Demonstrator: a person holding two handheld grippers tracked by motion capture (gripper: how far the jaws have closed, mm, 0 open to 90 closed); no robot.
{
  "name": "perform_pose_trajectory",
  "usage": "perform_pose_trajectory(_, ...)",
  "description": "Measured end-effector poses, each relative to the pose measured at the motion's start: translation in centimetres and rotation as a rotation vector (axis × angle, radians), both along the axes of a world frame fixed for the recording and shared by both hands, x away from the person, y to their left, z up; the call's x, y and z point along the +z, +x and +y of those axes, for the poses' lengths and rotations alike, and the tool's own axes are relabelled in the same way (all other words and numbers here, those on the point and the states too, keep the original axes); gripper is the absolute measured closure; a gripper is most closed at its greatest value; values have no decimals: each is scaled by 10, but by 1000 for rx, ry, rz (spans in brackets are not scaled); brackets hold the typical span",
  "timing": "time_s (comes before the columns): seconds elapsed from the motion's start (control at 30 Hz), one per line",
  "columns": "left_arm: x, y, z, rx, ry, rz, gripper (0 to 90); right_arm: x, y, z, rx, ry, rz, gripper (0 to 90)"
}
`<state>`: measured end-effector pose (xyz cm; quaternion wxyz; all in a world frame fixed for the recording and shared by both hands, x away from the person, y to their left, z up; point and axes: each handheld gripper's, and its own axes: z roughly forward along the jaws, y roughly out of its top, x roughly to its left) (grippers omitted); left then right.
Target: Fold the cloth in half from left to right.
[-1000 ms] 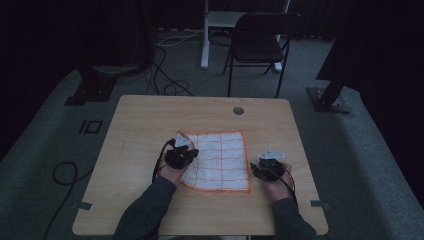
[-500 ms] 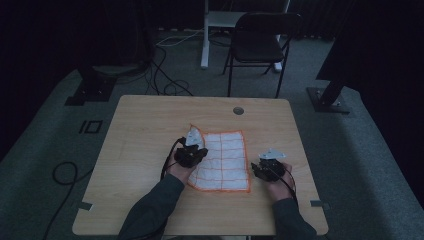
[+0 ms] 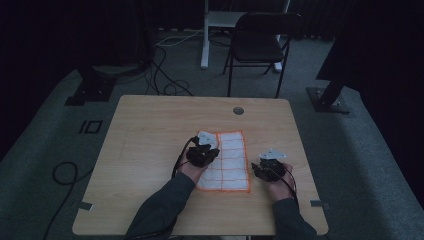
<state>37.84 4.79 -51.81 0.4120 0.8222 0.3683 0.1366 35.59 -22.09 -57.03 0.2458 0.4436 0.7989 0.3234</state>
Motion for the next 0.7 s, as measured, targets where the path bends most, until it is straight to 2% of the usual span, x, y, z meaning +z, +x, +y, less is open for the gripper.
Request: perform_pose_trajectory(0.7,0,3,-46,-73,7,9,893,0,-1,-7,-23,15,-4,546)
